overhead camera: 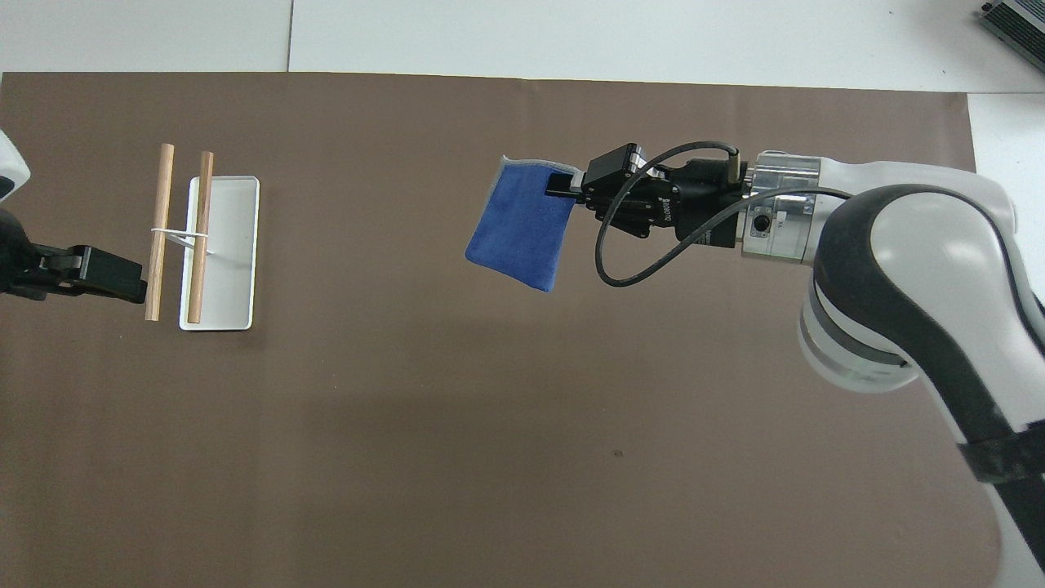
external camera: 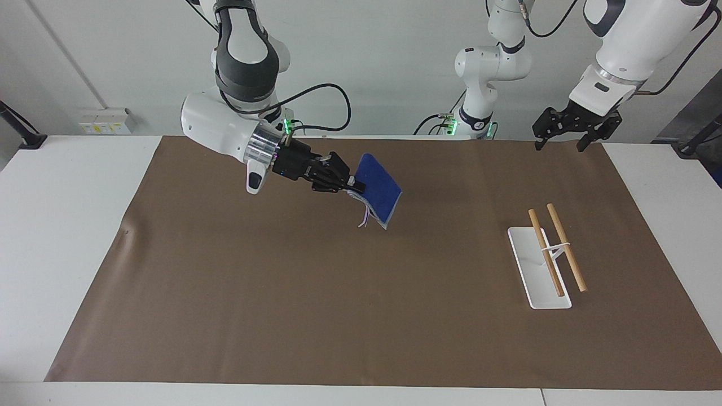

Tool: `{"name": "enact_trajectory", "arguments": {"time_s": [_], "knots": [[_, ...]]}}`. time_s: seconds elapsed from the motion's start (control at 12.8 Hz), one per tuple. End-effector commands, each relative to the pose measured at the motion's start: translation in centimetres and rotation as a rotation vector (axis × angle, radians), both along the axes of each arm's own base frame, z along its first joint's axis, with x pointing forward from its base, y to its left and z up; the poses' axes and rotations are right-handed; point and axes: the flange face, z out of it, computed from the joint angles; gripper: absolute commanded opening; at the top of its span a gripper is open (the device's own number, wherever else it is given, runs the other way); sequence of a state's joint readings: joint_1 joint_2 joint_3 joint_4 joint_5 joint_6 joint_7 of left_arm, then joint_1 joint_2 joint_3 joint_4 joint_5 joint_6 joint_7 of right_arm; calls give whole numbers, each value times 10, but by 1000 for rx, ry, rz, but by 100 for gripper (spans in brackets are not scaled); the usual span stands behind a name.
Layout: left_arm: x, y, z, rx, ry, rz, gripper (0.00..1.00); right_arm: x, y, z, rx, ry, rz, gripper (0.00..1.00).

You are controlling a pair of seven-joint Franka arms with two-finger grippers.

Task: Right arm passes towel to left arm to hang
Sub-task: 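Lift the blue towel with the right gripper toward the table center, then move the left gripper toward the towel held by the right gripper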

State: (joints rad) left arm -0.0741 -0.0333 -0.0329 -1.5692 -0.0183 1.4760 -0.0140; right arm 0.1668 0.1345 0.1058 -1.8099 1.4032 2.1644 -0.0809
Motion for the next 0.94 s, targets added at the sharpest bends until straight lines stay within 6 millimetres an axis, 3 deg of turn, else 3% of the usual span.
{"name": "enact_trajectory", "arguments": {"time_s": [0.0,0.23,0.55,0.86], "knots": [[-7,-10,2,8,-24,-6,100,-18,-6,-3,90,-23,-45,0],[-1,-29,-4,-148,-59,169,100,-31,6,-6,179,-35,-75,0],[-9,-90,-21,-300,-53,447,100,-33,14,-8,158,-56,-106,0],[-39,-143,-49,-389,-17,729,100,-33,14,-9,155,-55,-108,0]]}}
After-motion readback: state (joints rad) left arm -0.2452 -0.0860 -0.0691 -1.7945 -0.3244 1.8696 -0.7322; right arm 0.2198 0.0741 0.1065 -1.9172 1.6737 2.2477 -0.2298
